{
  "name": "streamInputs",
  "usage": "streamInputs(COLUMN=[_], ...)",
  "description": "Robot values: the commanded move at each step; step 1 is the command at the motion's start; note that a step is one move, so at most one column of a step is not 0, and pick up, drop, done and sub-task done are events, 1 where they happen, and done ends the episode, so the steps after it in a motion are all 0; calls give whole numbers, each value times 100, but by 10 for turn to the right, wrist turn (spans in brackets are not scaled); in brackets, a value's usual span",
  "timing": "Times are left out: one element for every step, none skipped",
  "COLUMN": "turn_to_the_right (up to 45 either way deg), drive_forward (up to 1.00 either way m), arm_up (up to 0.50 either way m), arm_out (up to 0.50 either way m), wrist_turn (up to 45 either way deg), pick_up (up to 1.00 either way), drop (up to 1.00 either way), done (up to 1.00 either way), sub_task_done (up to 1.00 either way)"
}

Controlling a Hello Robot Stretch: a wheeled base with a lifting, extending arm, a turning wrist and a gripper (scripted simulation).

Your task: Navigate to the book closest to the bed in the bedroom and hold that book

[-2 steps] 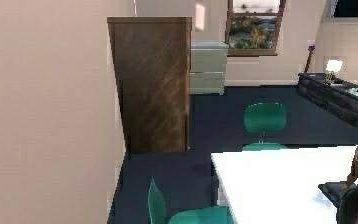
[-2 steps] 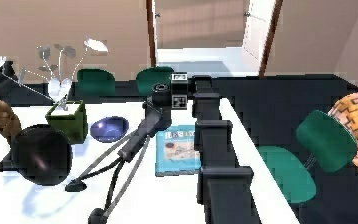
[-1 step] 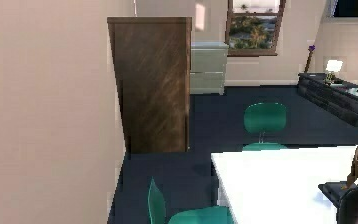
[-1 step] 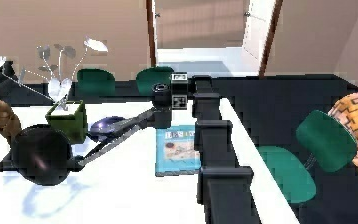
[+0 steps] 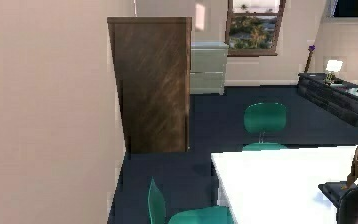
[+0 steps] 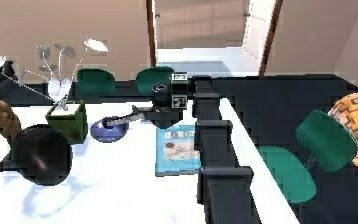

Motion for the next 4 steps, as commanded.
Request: streamInputs(turn_to_the_right=[0,0,0,0], drive_forward=[0,0,0,0], arm_up=[0,-30,0,10], arm_out=[0,0,0,0], wrist_turn=[240,0,0,0], pick_up=[0,0,100,0], drop=[0,0,0,0], done=[0,0,0,0], sub_task_done=[0,0,0,0])
